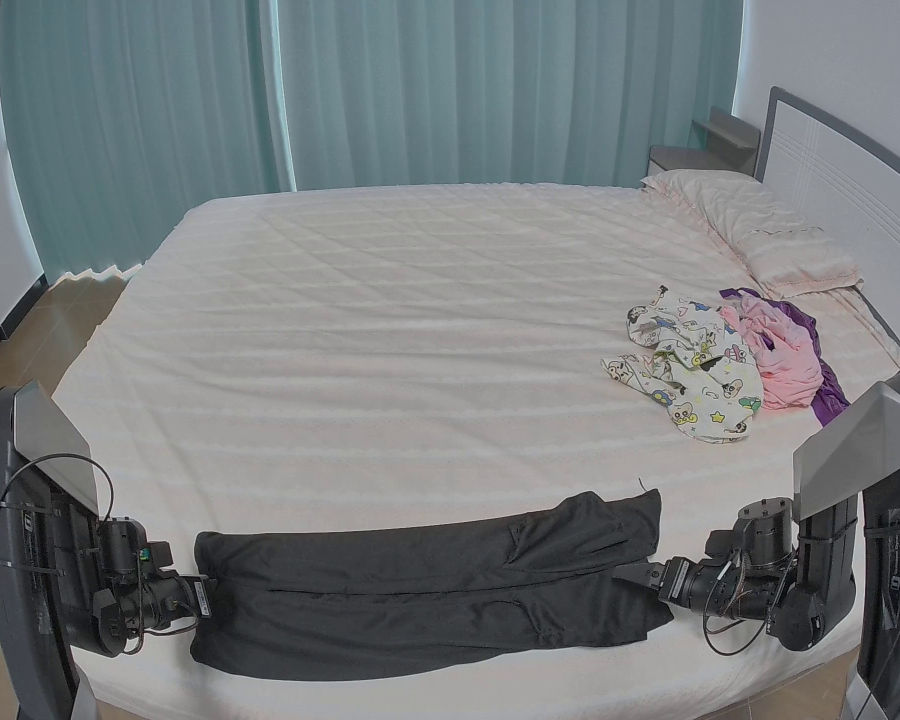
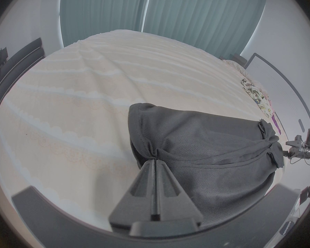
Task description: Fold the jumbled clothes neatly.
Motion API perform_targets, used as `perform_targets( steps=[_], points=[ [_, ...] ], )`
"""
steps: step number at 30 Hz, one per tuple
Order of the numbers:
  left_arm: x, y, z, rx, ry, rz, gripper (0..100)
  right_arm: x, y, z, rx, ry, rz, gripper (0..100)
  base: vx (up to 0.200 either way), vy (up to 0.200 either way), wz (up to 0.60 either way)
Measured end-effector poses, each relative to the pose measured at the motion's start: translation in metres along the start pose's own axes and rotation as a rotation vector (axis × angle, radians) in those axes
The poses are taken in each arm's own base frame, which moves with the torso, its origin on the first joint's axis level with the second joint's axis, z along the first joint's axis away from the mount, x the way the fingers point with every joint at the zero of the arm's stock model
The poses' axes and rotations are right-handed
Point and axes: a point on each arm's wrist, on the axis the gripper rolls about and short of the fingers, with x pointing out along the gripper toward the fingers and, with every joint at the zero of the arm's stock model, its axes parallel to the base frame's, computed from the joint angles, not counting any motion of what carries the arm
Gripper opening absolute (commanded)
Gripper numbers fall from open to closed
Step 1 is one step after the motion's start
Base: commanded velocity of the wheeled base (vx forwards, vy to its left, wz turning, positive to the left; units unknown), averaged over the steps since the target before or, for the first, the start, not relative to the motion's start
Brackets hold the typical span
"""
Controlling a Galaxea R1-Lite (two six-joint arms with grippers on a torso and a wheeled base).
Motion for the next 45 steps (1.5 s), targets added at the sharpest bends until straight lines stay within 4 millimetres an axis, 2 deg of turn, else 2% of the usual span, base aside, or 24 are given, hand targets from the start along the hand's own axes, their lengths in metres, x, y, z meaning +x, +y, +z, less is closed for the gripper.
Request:
perform_targets(
  steps=[8,9,29,40,45],
  points=[
    [0.002,0.000,-0.001,-0.011,0.003,-0.015,0,0.001,0.000,0.000,0.001,-0.001,-0.001,100,0.000,0.000,0.00],
    [0.002,0.001,0.000,-0.018,0.002,-0.014,100,0.001,-0.001,0.000,0.001,-0.001,-0.002,100,0.000,0.000,0.00],
    [-0.018,-0.004,0.003,-0.010,-0.012,-0.016,100,0.001,-0.001,-0.001,0.002,0.006,-0.005,100,0.000,0.000,0.00],
    [-0.036,0.019,0.002,-0.019,-0.026,0.079,100,0.002,-0.001,-0.002,0.002,0.007,-0.005,100,0.000,0.000,0.00],
    [-0.042,0.022,0.007,-0.028,-0.060,-0.003,100,0.002,-0.001,-0.002,0.002,0.007,-0.005,100,0.000,0.000,0.00]
  ],
)
